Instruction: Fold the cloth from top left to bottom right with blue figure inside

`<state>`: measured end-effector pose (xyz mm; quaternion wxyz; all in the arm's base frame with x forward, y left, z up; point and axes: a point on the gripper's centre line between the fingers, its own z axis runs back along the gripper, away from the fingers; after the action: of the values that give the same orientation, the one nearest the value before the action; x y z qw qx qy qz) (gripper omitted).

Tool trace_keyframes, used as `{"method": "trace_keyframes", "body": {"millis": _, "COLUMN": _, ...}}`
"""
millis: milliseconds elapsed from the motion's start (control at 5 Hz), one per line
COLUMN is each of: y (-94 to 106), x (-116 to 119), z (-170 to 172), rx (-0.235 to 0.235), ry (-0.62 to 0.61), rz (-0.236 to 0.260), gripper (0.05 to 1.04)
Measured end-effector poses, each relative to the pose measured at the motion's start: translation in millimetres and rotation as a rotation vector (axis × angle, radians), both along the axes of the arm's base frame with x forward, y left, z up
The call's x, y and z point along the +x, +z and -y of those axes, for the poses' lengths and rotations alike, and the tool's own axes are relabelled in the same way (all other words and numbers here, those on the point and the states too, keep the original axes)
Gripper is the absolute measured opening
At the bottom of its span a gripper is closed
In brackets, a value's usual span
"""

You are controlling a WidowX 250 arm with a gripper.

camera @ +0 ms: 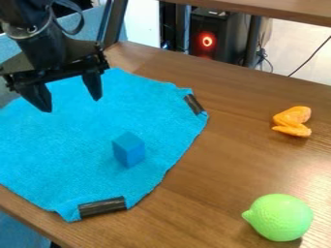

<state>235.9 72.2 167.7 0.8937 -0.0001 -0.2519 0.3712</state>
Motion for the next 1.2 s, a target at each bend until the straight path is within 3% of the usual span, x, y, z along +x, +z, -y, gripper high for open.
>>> {"method": "trace_keyframes", "body": {"millis": 200, "y": -2.9, "x": 0.6, "z": 1.4, "rx": -0.010, "ry": -0.006, "rz": -0.009, "gripper": 1.001}}
{"method": "trace_keyframes", "body": {"millis": 400, "y": -0.8, "x": 18.6, "z": -42.5, "rx": -0.031, "ry": 0.047, "rz": -0.013, "gripper": 1.001}}
{"method": "trace_keyframes", "body": {"millis": 600, "y": 8.2, "x": 38.2, "z": -71.0, "rx": 0.015, "ry": 0.022, "rz": -0.016, "gripper": 1.001}}
{"method": "trace_keyframes", "body": {"millis": 800, "y": 4.8, "x": 53.6, "z": -105.8, "rx": 0.105, "ry": -0.143, "rz": -0.068, "gripper": 1.001}}
{"method": "trace_keyframes", "body": {"millis": 1200, "y": 7.7, "x": 73.4, "z": -132.5, "rx": 0.288, "ry": -0.309, "rz": 0.012, "gripper": 1.001}}
